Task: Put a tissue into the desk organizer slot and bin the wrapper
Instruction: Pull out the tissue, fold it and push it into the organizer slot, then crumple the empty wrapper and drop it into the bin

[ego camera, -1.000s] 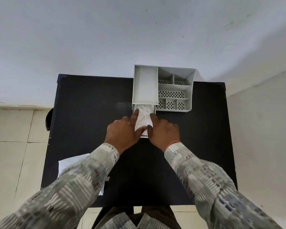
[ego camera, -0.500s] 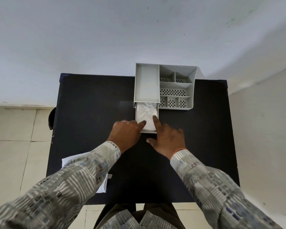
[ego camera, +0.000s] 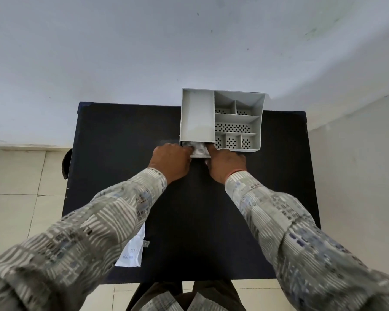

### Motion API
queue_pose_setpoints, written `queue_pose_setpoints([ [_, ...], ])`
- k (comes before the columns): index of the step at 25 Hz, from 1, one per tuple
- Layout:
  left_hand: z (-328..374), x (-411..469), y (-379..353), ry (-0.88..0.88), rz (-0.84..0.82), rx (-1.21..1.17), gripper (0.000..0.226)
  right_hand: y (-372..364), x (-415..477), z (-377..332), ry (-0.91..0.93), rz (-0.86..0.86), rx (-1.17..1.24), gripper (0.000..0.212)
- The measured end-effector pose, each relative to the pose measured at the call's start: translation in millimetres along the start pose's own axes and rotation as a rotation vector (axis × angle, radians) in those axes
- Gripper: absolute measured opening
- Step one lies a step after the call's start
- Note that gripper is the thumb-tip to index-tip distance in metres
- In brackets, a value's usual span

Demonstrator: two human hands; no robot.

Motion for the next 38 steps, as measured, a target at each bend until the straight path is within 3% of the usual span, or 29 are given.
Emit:
queue_pose_setpoints([
  [5, 2.1, -15.4, 0.6, -0.017, 0.096, -0.043, 0.052, -10.7, -39.0, -6.1, 0.116, 0.118, -0.058, 0.08],
  [9, 8.5, -9.8, -10.2, -0.009, 0.026, -0.013, 0.061, -4.1, -9.4, -7.4, 0.009, -0.065, -0.06, 0.089],
  [13, 3.7, 3.7, -5.7, 0.042, -0.005, 0.002, 0.039, 7.7, 11.1, -12.5, -0.014, -0.154, -0.021, 0.074],
  [17, 0.9, -6.7, 3.0, 0.078, 0.058, -0.065, 0.034, -3.3, -27.7, -10.3, 0.09, 0.102, 0.057, 0.073],
  [20, 5.0, -25.5, 5.9, 0.055, 0.093, -0.141, 0.027, -14.7, -49.1, -15.2, 0.165, 0.217, 0.118, 0.044],
  [29, -5.0, -24.6, 15.2, 0.06, 0.019, -0.299, 0.026, 3.9, -25.9, -28.7, 0.14, 0.095, 0.171, 0.044],
  [34, -39.9, -90.7, -20.1, 0.228, -0.028, -0.496, 0.032, -28.4, -65.0, -60.3, 0.165, 0.095, 0.332, 0.05],
  [36, -55.7, -130.4, -45.3, 0.376, -0.101, -0.538, 0.039, -52.4, -72.1, -80.6, 0.146, -0.037, 0.358, 0.045],
  [38, -69.3, -171.7, -73.3, 0.519, -0.154, -0.553, 0.046, -81.9, -75.6, -103.0, 0.12, -0.283, 0.362, 0.049],
])
Point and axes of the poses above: each hand's wrist, its own x-axis towards the middle knuckle, its own y-axis out of the back of the hand, z = x × y, the point moved 2 cm from there along x, towards the middle knuckle, and after that the axes turned 7 degrees about x, right-handed, at the moved point
